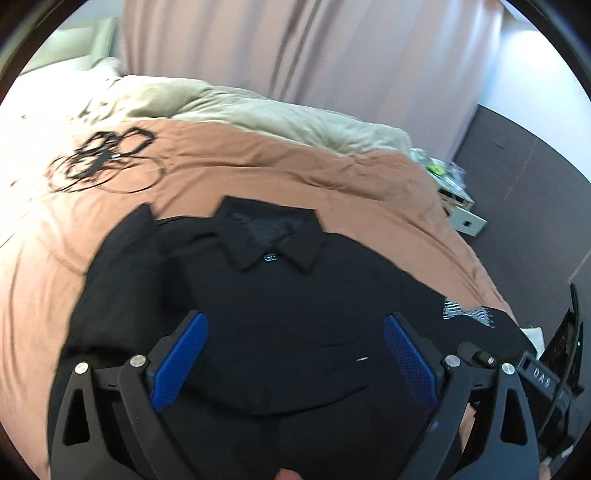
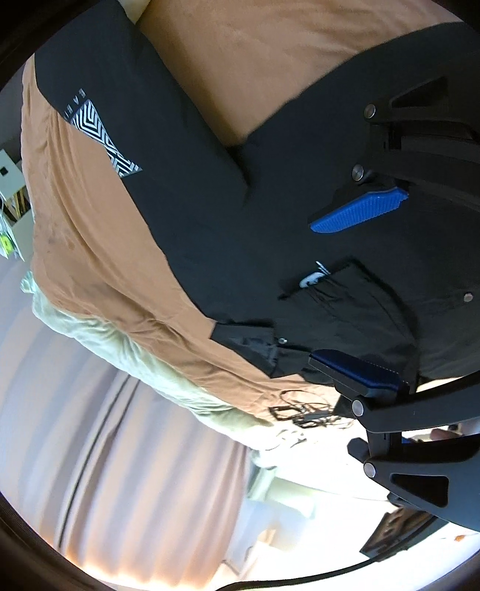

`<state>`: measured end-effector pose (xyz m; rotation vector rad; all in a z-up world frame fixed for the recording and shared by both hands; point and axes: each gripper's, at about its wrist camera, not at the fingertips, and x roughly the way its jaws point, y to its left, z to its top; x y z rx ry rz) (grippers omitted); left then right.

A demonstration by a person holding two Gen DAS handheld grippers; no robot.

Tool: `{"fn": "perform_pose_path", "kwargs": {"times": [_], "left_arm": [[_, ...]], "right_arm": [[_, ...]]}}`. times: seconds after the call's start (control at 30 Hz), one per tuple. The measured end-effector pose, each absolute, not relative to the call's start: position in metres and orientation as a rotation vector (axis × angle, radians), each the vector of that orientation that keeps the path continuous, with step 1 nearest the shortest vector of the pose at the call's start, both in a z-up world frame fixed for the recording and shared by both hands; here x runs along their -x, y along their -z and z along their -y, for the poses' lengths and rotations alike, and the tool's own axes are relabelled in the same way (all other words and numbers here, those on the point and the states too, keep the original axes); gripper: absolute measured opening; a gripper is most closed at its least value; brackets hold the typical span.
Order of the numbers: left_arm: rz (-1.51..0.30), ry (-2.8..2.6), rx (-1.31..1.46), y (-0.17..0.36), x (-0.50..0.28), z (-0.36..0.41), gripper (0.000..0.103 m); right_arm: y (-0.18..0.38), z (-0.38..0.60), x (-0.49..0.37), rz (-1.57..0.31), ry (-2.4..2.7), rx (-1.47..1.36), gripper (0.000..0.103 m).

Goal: Fold large clothes

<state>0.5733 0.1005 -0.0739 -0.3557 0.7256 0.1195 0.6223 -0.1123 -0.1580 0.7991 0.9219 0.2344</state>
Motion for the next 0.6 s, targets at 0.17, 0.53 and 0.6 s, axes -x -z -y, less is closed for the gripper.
{"fn": "perform_pose_path", "kwargs": {"times": [0.17, 0.53, 0.6], "left_arm": [[-0.718, -0.202, 0.428, 0.085, -0.539, -0.140, 0.098], [-0.691, -0.323, 0.500, 0.110, -0.503, -0.211, 0.097], [-0.679, -0.340, 0.512, 0.111, -0.500, -0.221, 0.097]], "right_arm": [[0.164, 0.090, -0.629, -0.964, -0.259, -0.733, 0.066], [0.189, 0.046, -0.642, -1.041, -0.256, -0.603, 0.066], [0.195, 0.038, -0.644, -1.052, -0.245, -0.574, 0.066]]}}
